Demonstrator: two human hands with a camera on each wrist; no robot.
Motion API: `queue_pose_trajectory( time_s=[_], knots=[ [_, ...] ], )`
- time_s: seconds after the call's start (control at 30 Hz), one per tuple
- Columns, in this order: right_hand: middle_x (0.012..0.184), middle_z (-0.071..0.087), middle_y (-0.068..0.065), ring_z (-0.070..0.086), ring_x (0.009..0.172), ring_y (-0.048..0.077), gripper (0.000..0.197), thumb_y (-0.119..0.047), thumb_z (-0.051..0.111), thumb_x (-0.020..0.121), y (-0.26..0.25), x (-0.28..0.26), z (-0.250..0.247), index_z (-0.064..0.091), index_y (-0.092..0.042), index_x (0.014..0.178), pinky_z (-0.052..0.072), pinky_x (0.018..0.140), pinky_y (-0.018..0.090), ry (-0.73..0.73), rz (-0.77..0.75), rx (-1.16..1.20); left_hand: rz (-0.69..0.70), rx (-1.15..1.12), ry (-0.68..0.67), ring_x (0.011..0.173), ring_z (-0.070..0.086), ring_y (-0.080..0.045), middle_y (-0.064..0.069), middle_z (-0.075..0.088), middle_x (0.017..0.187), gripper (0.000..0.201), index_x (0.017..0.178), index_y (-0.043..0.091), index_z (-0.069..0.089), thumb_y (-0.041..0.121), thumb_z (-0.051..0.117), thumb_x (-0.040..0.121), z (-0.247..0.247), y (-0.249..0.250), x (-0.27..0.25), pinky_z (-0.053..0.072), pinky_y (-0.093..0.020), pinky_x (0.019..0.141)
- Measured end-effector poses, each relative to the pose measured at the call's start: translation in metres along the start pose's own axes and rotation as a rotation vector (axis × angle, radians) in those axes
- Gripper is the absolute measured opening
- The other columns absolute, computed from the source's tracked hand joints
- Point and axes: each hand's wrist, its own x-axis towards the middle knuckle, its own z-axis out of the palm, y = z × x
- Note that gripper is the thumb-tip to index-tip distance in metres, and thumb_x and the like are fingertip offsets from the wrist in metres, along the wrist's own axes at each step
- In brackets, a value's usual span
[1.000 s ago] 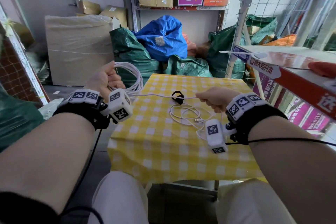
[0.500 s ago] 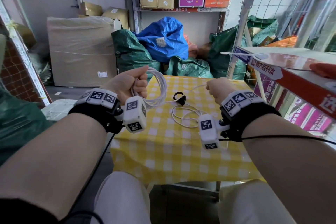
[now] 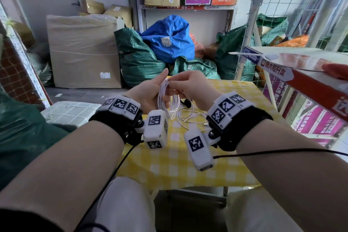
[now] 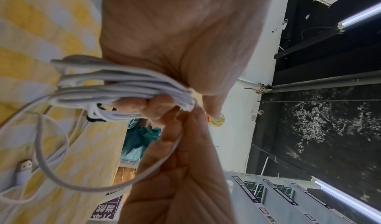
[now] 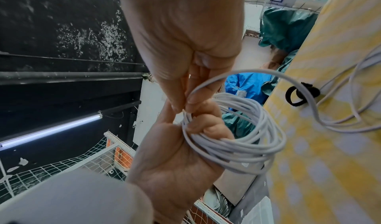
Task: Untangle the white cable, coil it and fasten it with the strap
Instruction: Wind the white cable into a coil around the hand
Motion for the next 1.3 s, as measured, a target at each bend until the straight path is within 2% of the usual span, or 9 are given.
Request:
queue_pose_trajectory(
  time_s=[0.17,0.33,0.53,0.73,0.9,1.0,1.17,1.23,1.3],
  knots=[
    [0.056,0.064,0.011,0.059,0.043,0.011,0.012,0.002,0.072,0.076,0.002,-0.001,0.002,0.066,-0.005,0.069,0.046,0.044,0.017,-0.054,-0.036,0.078,0.057,0.021,0.062,0.035,0.04,-0.015,-0.003,0.044,0.044,0.043,0.072,0.012,0.054,0.045,0.04,0.096,0.001,-0.003,0.006,0.034,-0.019,0.039],
    [0.067,0.064,0.015,0.063,0.051,0.015,0.006,0.004,0.069,0.079,0.006,-0.003,-0.002,0.067,-0.001,0.08,0.055,0.056,0.022,-0.136,0.021,0.146,0.098,-0.151,0.028,0.046,0.045,-0.018,-0.006,0.043,0.053,0.045,0.068,0.01,0.044,0.037,0.031,0.101,0.002,-0.001,0.005,0.043,-0.024,0.049],
    [0.076,0.069,0.01,0.065,0.059,0.014,0.011,-0.009,0.061,0.09,0.014,-0.007,-0.005,0.067,-0.006,0.083,0.056,0.058,0.023,-0.339,0.097,0.113,0.165,-0.511,-0.043,0.046,0.045,-0.013,0.001,0.043,0.056,0.044,0.068,0.013,0.039,0.038,0.028,0.102,0.001,0.005,0.008,0.044,-0.016,0.052],
    [0.062,0.063,-0.001,0.059,0.054,0.01,0.028,-0.03,0.052,0.096,0.021,-0.008,-0.011,0.067,-0.011,0.083,0.05,0.06,0.021,-0.53,0.204,-0.026,0.174,-0.645,-0.146,0.034,0.036,-0.005,0.008,0.037,0.045,0.047,0.069,0.016,0.042,0.048,0.027,0.099,-0.008,0.01,0.004,0.044,-0.014,0.049],
    [0.05,0.034,-0.002,0.029,0.042,0.011,0.046,-0.043,0.052,0.094,0.031,-0.005,-0.025,0.049,-0.014,0.059,0.026,0.04,0.018,-0.483,0.256,-0.224,0.153,-0.494,-0.244,0.035,0.02,-0.005,0.008,0.034,0.042,0.057,0.067,0.015,0.051,0.051,0.021,0.099,-0.025,0.018,0.001,0.036,-0.017,0.039],
    [0.047,0.032,-0.006,0.026,0.045,0.015,0.05,-0.05,0.054,0.09,0.043,-0.001,-0.038,0.041,-0.018,0.054,0.025,0.046,0.023,-0.425,0.248,-0.412,-0.009,-0.567,-0.559,0.045,0.029,-0.012,0.002,0.035,0.055,0.066,0.083,0.002,0.059,0.053,0.021,0.097,-0.04,0.017,0.001,0.039,-0.03,0.053],
    [0.052,0.037,-0.002,0.035,0.049,0.016,0.053,-0.058,0.059,0.082,0.056,0.002,-0.054,0.043,-0.015,0.055,0.031,0.053,0.027,-0.26,0.255,-0.699,-0.11,-0.445,-0.758,0.053,0.036,-0.017,-0.004,0.037,0.065,0.053,0.099,-0.002,0.055,0.043,0.027,0.1,-0.058,0.013,-0.001,0.032,-0.032,0.059],
    [0.055,0.032,0.001,0.031,0.051,0.015,0.055,-0.057,0.06,0.082,0.059,0.004,-0.057,0.036,-0.015,0.056,0.026,0.052,0.028,-0.173,0.262,-0.768,-0.118,-0.372,-0.728,0.047,0.034,-0.015,0.0,0.035,0.06,0.05,0.093,0.003,0.057,0.043,0.029,0.099,-0.06,0.016,-0.003,0.034,-0.029,0.054],
    [0.056,0.031,0.002,0.032,0.054,0.017,0.056,-0.056,0.061,0.081,0.059,0.007,-0.06,0.034,-0.015,0.055,0.024,0.051,0.029,-0.076,0.262,-0.823,-0.08,-0.163,-0.553,0.038,0.022,-0.008,0.008,0.026,0.051,0.048,0.075,0.013,0.06,0.046,0.03,0.095,-0.058,0.017,-0.009,0.03,-0.021,0.043]
  ],
)
